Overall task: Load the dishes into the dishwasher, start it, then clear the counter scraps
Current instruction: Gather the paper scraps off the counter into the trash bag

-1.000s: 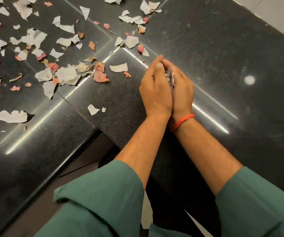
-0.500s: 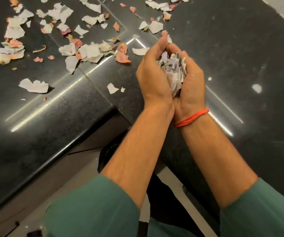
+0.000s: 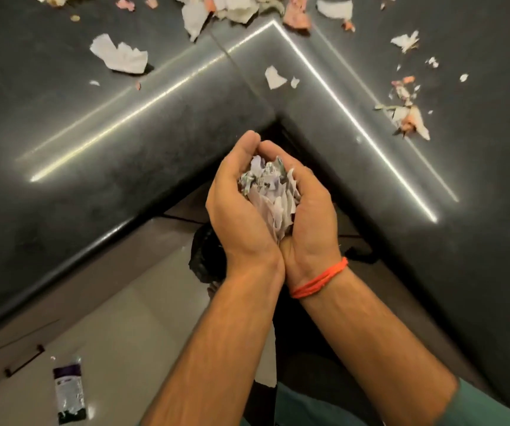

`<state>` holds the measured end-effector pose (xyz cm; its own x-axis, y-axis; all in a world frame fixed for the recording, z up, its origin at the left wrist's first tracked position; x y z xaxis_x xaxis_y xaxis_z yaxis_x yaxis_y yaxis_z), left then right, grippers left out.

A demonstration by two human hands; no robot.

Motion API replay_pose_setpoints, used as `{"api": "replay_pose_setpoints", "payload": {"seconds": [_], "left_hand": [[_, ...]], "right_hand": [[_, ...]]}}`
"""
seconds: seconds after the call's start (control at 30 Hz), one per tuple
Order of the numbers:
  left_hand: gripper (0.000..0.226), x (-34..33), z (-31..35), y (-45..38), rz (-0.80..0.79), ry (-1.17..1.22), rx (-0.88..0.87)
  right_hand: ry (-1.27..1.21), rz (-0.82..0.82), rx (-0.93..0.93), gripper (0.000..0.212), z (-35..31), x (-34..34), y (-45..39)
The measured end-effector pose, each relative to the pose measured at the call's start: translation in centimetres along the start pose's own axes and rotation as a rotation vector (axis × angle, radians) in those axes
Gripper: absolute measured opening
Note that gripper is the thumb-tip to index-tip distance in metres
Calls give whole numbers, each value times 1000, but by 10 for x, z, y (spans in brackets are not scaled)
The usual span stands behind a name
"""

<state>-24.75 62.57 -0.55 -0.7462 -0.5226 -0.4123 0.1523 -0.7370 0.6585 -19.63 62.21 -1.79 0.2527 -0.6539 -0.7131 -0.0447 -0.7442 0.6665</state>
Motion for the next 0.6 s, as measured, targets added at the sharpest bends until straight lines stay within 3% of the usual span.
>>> {"api": "replay_pose_setpoints", "payload": {"seconds": [0.13,0.27,0.37,0.5,0.6], "left_hand": [[28,46,-21,1,-18,53,129],[20,102,-49,-2,119,-124,182],[24,143,-78,-20,183,-156,241],[31,188,-120,-47,258,-240,321],[26,212,-150,-64,345,-291,370]], "right_hand": [[-20,32,-15,36,33,38,10],[-39,174,-86,31,72,91,6],[-14,298,-109,43,100,135,-10],[68,433,-74,37,122,191,-33],[139,510,-77,46,131,219,-48]]}}
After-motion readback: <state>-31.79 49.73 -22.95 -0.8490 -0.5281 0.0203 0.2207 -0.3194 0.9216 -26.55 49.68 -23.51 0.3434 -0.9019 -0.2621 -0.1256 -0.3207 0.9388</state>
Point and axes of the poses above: each hand's wrist, its own y-axis away from the middle knuckle, its own x-axis out of the back of the hand, z = x × y, the point moved 4 cm from there along -y, towards the middle knuckle, and after that the axes turned 14 degrees about -y, right-handed, at the moved point
